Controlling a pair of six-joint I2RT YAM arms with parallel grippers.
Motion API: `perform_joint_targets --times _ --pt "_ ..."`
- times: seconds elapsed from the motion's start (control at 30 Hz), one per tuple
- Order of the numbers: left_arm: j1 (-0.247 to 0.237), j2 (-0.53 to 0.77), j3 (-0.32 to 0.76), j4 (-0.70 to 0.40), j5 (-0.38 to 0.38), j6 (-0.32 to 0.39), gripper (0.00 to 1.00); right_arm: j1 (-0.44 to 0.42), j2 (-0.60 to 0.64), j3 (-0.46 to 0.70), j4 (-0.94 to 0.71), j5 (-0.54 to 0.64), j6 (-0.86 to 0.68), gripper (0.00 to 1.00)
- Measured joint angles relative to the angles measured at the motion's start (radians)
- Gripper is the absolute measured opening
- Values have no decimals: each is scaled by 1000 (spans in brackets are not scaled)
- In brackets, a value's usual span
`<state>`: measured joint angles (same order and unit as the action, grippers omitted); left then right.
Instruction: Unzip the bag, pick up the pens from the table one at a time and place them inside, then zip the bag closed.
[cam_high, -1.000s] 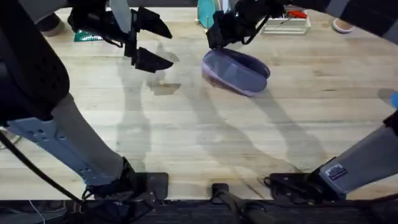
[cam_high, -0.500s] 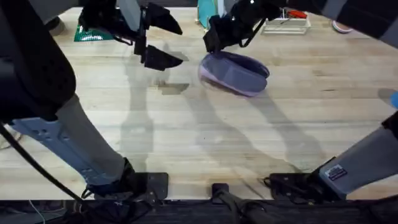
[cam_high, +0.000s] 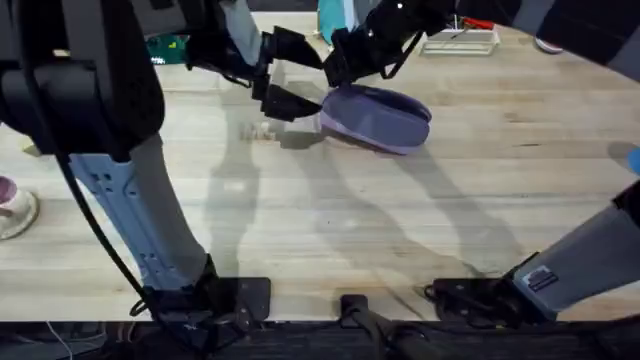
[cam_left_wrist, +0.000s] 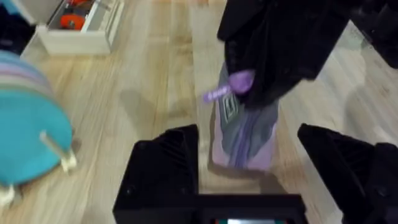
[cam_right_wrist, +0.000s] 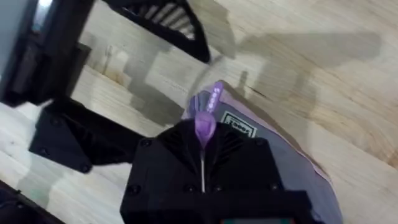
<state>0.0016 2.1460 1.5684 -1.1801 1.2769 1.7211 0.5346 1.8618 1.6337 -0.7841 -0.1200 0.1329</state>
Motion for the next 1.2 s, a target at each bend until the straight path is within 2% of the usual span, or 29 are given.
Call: perform_joint_targets --times 0.1,0.23,0.43,0.8,0.93,1.13,1.2 --pt "-34 0 0 27 14 -6 993 0 0 0 0 0 0 31" --pt "-72 0 0 90 8 -73 993 0 0 0 0 0 0 31" --pt "-91 0 0 134 -5 -158 994 0 0 0 0 0 0 32" --pt "-94 0 0 142 -86 -192 997 0 0 0 0 0 0 31" --pt "-96 0 0 146 -96 -196 923 0 0 0 1 0 0 31" --pt "-104 0 0 162 -96 -196 916 0 0 0 2 0 0 31" --pt "-109 0 0 163 -96 -201 831 0 0 0 2 0 0 32"
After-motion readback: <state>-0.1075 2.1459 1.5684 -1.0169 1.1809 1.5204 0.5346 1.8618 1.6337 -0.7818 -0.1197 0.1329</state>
